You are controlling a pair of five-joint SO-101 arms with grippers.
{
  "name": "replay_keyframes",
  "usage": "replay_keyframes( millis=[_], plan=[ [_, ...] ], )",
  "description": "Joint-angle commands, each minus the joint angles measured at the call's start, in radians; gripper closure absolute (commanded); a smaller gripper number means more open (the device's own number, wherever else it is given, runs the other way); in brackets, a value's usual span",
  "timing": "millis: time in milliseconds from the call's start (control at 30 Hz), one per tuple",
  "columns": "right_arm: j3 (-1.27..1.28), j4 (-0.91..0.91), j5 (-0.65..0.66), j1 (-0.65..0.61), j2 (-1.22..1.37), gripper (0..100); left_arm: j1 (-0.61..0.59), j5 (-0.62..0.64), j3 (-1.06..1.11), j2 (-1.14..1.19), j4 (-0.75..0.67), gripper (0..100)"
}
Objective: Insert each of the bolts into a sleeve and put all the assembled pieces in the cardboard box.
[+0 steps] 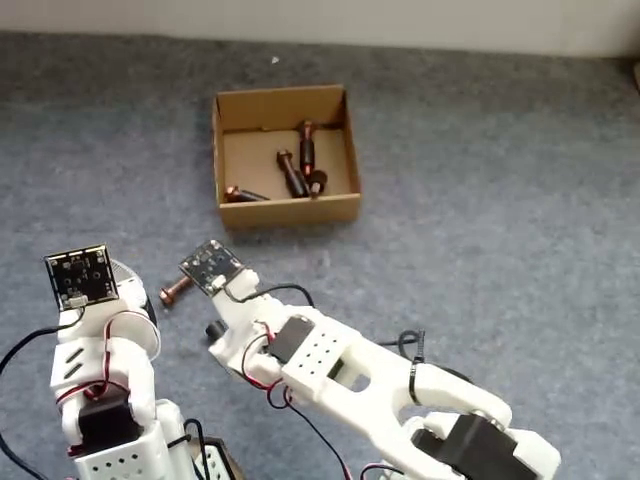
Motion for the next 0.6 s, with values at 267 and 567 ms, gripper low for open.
replay_keyframes(
  millis=[267, 567],
  plan=[
    [-0.038, -0.143, -0.008, -0.025, 0.007, 85.7, -0.004, 0.012, -0.047, -0.007, -0.021, 99],
    [-0.099, -0.110, -0.008, -0.035, 0.156, 85.8, -0.002, 0.012, -0.041, -0.005, -0.028, 99]
  ],
)
